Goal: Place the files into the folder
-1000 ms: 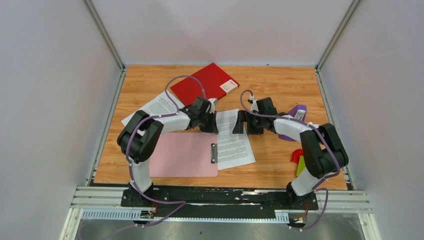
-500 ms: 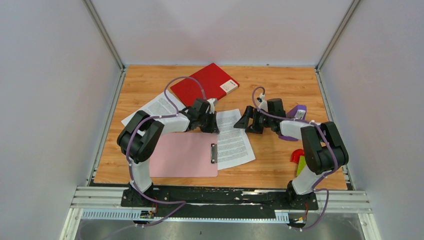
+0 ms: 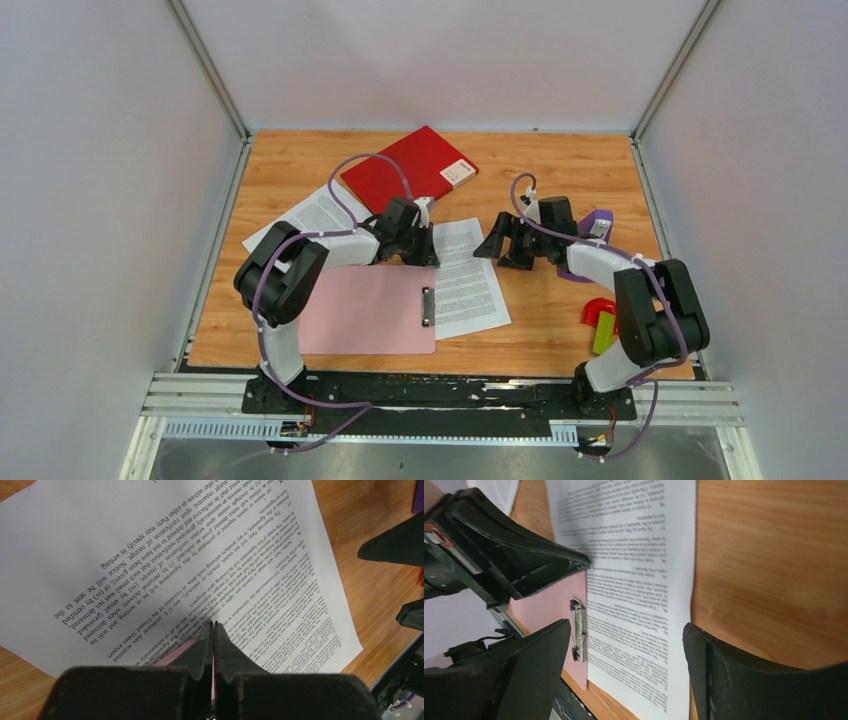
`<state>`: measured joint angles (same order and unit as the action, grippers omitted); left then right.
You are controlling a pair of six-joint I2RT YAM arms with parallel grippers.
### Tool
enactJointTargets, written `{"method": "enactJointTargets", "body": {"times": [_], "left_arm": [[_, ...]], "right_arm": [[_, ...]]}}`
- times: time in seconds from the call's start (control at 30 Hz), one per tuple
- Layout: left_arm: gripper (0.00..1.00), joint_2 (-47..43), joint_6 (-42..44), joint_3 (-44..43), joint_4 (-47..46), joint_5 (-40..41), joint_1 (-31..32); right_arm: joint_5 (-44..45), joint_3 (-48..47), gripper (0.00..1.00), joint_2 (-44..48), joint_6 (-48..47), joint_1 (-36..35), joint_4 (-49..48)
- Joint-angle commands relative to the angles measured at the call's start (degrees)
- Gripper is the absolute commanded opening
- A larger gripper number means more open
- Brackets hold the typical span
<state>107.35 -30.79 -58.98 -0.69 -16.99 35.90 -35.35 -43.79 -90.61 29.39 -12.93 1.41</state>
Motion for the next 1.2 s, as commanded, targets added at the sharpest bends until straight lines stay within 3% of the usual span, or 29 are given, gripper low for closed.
{"method": "enactJointTargets", "body": {"times": [0.0,0.23,0.63,1.0,1.17], "left_arm": [[0.0,0.3,1.1,0.9,3.9,1.7,0.8],[0.0,-0.3,1.0,1.2,3.7,2.0,1.1],[0.0,-0.6,2.1,2.2,4.2,2.3,1.3],[0.0,-0.2,0.9,3.4,2.3,1.0,1.3],[0.0,-0.3,1.3,3.9,2.1,0.6,1.3]], "right_arm": [[8.3,0.0,0.84,5.4,-5.0,-0.2,13.3],[15.0,5.4,0.83,13.4,2.3,-3.3,23.8],[19.8,18.0,0.81,30.7,18.3,-7.6,27.0],[20.6,29.5,0.82,37.1,32.8,-11.6,7.0],[23.1,33.6,0.82,40.9,34.6,-11.6,-4.1]]}}
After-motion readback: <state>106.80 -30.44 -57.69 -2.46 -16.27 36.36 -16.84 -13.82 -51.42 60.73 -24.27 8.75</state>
